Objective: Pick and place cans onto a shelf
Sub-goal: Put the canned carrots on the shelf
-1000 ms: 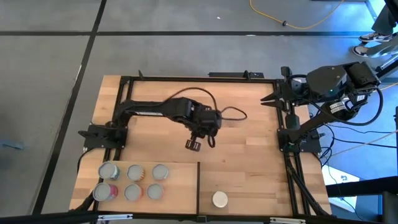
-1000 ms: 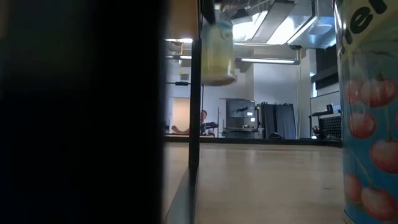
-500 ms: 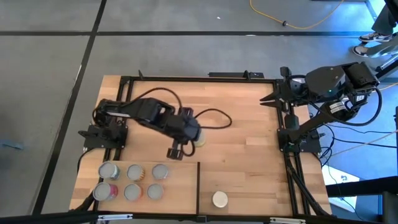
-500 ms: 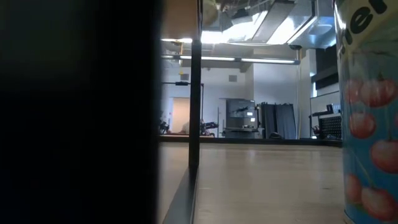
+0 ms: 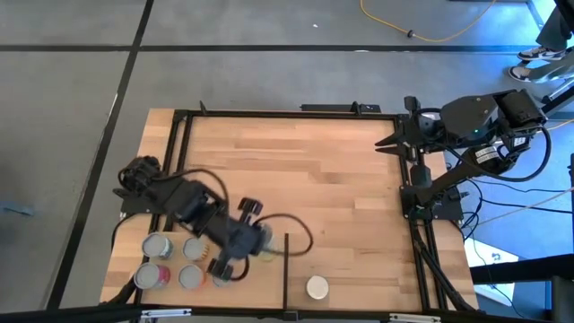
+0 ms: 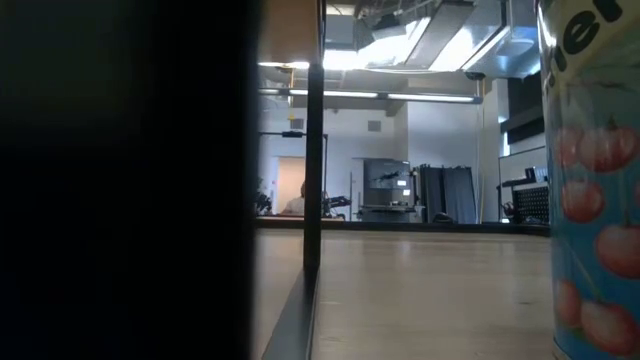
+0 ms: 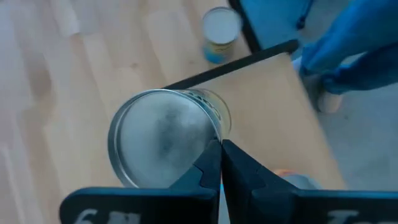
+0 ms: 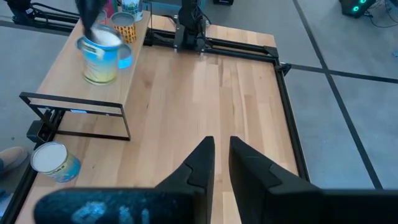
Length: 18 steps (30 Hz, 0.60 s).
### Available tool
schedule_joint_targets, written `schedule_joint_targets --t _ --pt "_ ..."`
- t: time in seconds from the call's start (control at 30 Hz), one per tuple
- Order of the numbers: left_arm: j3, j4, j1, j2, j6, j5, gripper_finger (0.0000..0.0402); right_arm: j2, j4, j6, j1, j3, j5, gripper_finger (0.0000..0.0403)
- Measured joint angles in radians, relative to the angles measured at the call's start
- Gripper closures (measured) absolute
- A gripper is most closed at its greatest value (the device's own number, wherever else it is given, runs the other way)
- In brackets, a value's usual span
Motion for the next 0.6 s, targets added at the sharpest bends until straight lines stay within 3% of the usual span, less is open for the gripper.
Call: schedule_joint_targets --t 0.3,0.6 --pt "-0.009 0.009 -0.144 0.027 -0.173 -0.085 0.0402 0.000 0.000 0.052 0.000 0.000 0.000 0.0353" --pt "-0.010 0.018 -0.220 0.095 -0.224 -0.089 0.0401 0.000 0.000 0.053 0.000 0.000 0.000 0.0353"
